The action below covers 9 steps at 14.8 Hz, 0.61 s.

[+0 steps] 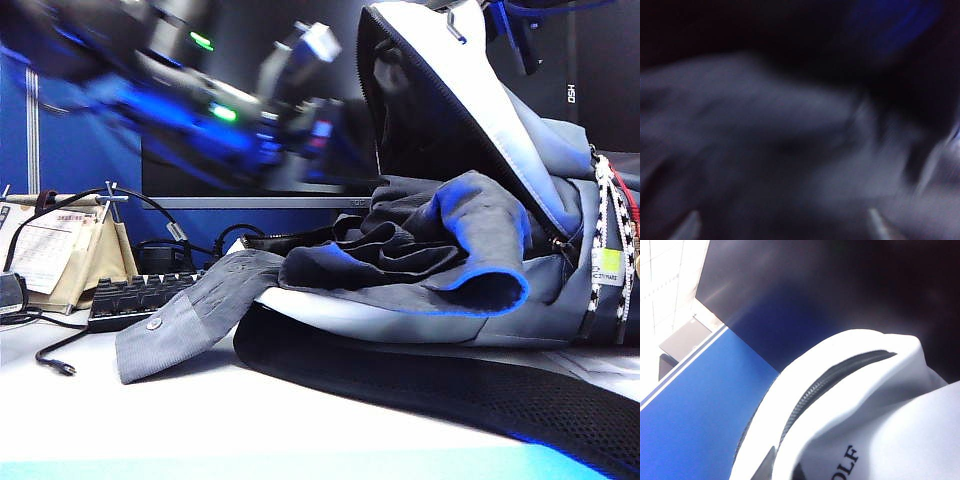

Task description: Take the gray clothes out of the backpack.

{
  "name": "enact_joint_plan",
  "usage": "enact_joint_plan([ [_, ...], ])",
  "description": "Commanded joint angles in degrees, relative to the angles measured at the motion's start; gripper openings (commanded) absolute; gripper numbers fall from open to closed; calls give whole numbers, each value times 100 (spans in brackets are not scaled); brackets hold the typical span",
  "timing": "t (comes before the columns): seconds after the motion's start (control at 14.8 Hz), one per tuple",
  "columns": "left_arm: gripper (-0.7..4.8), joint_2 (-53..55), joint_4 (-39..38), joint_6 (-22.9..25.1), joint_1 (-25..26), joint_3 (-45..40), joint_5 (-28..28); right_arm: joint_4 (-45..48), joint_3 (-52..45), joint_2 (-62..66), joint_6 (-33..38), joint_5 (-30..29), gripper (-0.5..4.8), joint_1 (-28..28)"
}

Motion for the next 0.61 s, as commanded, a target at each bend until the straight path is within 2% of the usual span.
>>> enact_joint_plan([
  [0.07, 479, 667, 101, -114, -175, 741, 411, 535, 81, -92, 44, -103, -6, 11],
  [0.34, 479, 1770, 118, -74, -339, 1777, -52, 492, 81, -92, 46, -197, -6, 13],
  [0.47, 479, 2354, 57, -87, -496, 2326, -116, 490, 81, -92, 46, -284, -6, 11],
  [0.54, 479, 2601, -57, -87, -599, 2590, -363, 494, 81, -96, 48, -369, -6, 11],
  [0.61, 345, 2782, -308, -44, -704, 2798, -732, 490, 81, -96, 48, -426, -6, 11],
])
